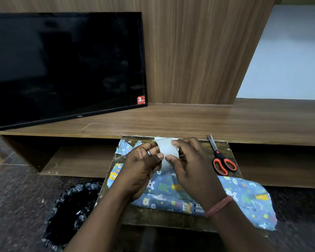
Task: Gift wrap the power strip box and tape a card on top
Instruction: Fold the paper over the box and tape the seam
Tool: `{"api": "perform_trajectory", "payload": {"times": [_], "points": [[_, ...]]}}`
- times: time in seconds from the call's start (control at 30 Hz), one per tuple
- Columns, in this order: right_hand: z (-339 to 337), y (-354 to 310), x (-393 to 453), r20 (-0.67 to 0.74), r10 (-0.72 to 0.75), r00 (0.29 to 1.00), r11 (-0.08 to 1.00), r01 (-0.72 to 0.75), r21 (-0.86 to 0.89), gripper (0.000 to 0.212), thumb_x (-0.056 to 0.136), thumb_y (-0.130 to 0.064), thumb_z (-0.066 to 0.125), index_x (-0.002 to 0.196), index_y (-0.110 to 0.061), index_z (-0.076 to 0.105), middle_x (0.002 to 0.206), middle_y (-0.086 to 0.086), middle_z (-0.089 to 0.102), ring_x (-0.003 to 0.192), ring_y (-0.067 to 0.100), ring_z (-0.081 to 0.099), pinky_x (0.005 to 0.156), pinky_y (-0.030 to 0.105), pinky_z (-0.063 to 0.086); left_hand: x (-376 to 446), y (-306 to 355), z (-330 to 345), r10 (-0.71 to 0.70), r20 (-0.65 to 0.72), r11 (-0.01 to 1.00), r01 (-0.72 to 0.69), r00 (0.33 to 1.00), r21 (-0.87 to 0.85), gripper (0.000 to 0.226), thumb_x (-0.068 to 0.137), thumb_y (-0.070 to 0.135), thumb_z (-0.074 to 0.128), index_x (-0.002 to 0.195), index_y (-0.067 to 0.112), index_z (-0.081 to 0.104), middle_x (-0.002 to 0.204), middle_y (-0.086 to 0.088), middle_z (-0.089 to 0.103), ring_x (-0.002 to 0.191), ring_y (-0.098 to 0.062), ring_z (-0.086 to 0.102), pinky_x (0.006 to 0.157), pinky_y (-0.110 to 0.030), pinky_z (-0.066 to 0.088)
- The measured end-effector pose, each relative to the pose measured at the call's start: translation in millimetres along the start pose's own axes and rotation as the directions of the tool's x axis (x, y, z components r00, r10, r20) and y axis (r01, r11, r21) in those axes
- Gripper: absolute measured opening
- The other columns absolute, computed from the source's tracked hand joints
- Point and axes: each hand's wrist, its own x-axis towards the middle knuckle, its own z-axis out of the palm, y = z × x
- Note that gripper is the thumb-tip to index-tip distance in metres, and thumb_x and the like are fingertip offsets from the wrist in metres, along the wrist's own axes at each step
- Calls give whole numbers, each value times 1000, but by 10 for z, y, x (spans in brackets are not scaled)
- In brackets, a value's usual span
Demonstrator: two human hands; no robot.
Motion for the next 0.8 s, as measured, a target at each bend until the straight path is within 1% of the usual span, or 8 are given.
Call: {"api": "perform_trajectory", "payload": {"times": [0.1,0.2,0.33,0.4,0.47,0.57,0.73,0.8], "points": [[-42,-38,22,24,200,980,957,-200,209,47,85,-29,80,127,-26,62,101,-10,61,85,4,63,73,16,52,30,-3,-12,21,-13,997,-20,1000,70,48,87,4,59,134,-1,56,127,-20,69,114,-35,64,100,-42,50],[-41,-63,46,87,354,931,828,-356,433,63,76,-23,88,132,-31,58,88,-5,70,78,9,69,70,23,56,56,-19,-8,62,-21,989,-58,998,136,48,85,6,56,134,8,59,120,-17,73,110,-30,69,95,-39,54],[-38,-41,82,77,471,879,687,-420,593,70,71,-16,91,131,-30,57,83,2,74,77,19,73,71,32,57,62,-38,5,99,-6,979,-97,995,180,44,86,4,56,129,8,63,118,-17,74,112,-31,69,96,-37,53],[-57,-40,102,110,473,874,643,-428,635,68,74,-9,88,130,-30,56,86,4,76,81,20,74,73,31,58,57,-41,22,123,3,966,-121,992,228,38,88,-1,57,125,7,64,114,-15,75,108,-27,71,92,-31,54],[-98,-46,128,144,460,876,591,-424,686,56,79,-6,82,127,-25,60,89,9,77,86,25,74,77,35,60,48,-51,15,139,2,945,-133,990,298,35,92,-12,52,118,7,65,108,-13,76,102,-23,71,87,-29,55],[-155,-44,154,157,473,867,509,-415,755,44,83,-3,78,123,-15,64,91,14,77,77,20,71,70,30,58,19,-42,30,146,-2,924,-136,989,359,39,92,-21,47,115,7,64,105,-11,76,97,-21,70,85,-29,56],[-158,-43,118,169,415,894,553,-395,734,42,85,-1,76,122,-16,64,92,9,78,84,23,75,72,26,60,0,-40,98,168,-17,935,-154,986,318,21,96,2,63,115,7,68,105,-11,77,98,-22,73,85,-28,56],[-159,-28,114,172,387,906,589,-387,710,44,86,-2,76,124,-19,64,93,6,78,88,24,75,76,28,60,4,-25,95,174,-46,936,-150,984,317,19,95,4,65,113,9,70,104,-10,78,97,-23,74,84,-28,56]]}}
